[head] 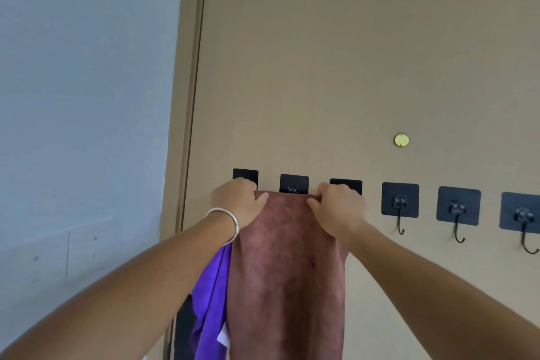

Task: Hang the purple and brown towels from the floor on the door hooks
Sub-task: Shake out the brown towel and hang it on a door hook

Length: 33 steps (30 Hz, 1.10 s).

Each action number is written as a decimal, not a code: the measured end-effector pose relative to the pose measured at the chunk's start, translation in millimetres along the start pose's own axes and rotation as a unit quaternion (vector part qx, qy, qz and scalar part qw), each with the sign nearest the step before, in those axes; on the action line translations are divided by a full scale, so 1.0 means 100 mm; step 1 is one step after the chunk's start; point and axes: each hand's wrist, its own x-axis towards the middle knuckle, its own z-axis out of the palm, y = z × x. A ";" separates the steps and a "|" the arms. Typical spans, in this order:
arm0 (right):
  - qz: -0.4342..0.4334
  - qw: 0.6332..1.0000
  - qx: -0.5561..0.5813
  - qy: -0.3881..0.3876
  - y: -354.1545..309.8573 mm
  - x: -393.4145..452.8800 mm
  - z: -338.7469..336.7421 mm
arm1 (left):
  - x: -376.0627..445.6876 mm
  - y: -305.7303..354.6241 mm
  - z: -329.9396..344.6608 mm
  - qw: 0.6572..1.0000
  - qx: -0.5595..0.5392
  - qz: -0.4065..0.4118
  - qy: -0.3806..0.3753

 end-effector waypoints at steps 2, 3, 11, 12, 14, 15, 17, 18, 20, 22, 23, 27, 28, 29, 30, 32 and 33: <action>0.001 1.000 -0.021 0.014 -0.01 0.04 0.09 | 0.03 -0.01 0.04 1.000 0.007 0.007 0.007; -0.002 0.999 -0.036 0.020 -0.01 0.05 0.14 | 0.05 -0.02 0.07 1.000 0.012 0.011 0.009; -0.054 0.993 -0.101 0.017 -0.01 -0.03 0.34 | 0.05 0.01 0.27 0.996 0.056 0.061 0.021; -0.056 0.992 -0.109 0.015 -0.02 -0.04 0.34 | 0.04 0.02 0.30 0.996 0.060 0.070 0.020; -0.060 0.991 -0.120 0.011 -0.03 -0.06 0.35 | 0.00 0.04 0.34 0.994 0.067 0.088 0.015; -0.062 0.991 -0.120 0.008 -0.04 -0.08 0.36 | -0.02 0.05 0.36 0.993 0.069 0.093 0.013; -0.059 0.992 -0.115 0.000 -0.06 -0.10 0.39 | -0.07 0.08 0.42 0.992 0.074 0.098 0.008; -0.053 0.992 -0.112 -0.006 -0.07 -0.11 0.42 | -0.11 0.10 0.45 0.992 0.074 0.098 0.003; -0.039 0.993 -0.112 -0.019 -0.11 -0.14 0.47 | -0.19 0.15 0.52 0.995 0.057 0.086 -0.012; -0.023 0.993 -0.110 -0.034 -0.15 -0.19 0.54 | -0.27 0.19 0.58 0.997 0.023 0.066 -0.034; -0.012 0.994 -0.097 -0.043 -0.17 -0.22 0.58 | -0.31 0.21 0.61 0.997 0.001 0.059 -0.045; 0.039 0.997 0.016 -0.063 -0.18 -0.32 0.66 | -0.42 0.22 0.69 0.987 -0.103 0.045 -0.114; 0.046 0.996 0.047 -0.060 -0.17 -0.36 0.67 | -0.43 0.21 0.69 0.981 -0.129 0.036 -0.138; 0.050 0.995 0.073 -0.056 -0.16 -0.39 0.67 | -0.44 0.19 0.68 0.976 -0.148 0.028 -0.158; 0.048 0.993 0.095 -0.052 -0.15 -0.43 0.68 | -0.45 0.17 0.66 0.974 -0.151 0.025 -0.169; 0.035 0.991 0.123 -0.042 -0.13 -0.52 0.69 | -0.44 0.10 0.60 0.980 -0.120 0.030 -0.155; 0.027 0.991 0.129 -0.033 -0.12 -0.56 0.70 | -0.44 0.06 0.57 0.987 -0.094 0.034 -0.126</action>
